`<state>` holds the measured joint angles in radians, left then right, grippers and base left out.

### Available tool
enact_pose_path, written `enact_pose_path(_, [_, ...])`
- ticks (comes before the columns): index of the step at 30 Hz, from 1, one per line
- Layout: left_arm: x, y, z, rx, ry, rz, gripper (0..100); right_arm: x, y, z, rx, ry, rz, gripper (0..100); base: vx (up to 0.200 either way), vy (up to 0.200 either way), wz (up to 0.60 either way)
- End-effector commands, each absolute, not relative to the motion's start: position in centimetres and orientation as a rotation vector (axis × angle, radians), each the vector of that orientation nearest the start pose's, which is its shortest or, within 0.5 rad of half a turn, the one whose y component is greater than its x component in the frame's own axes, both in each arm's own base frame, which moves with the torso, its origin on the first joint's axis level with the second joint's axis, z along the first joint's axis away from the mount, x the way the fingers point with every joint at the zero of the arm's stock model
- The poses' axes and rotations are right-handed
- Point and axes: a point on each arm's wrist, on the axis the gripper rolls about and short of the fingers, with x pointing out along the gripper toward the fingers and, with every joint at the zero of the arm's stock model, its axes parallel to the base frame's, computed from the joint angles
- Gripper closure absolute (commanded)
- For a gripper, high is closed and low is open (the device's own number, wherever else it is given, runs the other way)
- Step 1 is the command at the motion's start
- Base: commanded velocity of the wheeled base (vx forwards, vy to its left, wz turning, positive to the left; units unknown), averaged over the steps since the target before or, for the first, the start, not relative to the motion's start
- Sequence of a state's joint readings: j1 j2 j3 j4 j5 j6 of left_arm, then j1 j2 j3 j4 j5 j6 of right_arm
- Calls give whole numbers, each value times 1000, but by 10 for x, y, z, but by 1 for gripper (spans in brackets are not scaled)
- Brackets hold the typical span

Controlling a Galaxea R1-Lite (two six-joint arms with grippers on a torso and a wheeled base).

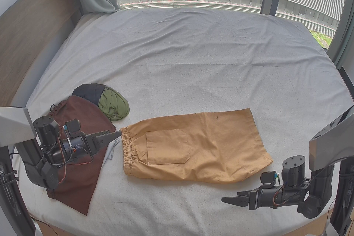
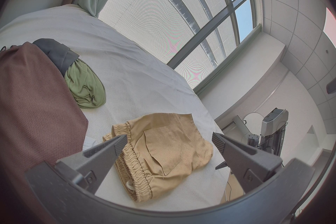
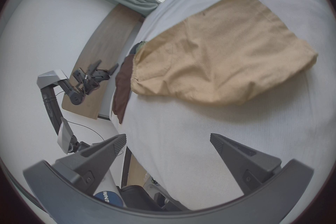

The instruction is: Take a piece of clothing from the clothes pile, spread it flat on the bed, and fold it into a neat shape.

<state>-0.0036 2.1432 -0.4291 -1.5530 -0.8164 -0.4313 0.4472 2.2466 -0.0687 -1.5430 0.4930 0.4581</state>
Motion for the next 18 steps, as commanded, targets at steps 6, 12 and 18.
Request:
enact_pose_path(6, [307, -18, 46, -443, 335, -780, 0, 204, 110, 39, 428, 625, 821, 0, 0, 0, 0])
enact_pose_path(12, [306, -18, 46, -441, 335, -786, 0, 211, 110, 56, 445, 535, 834, 0, 0, 0, 0])
enact_pose_path(18, [307, -18, 45, -442, 337, -784, 0, 214, 109, 61, 455, 512, 831, 0, 0, 0, 0])
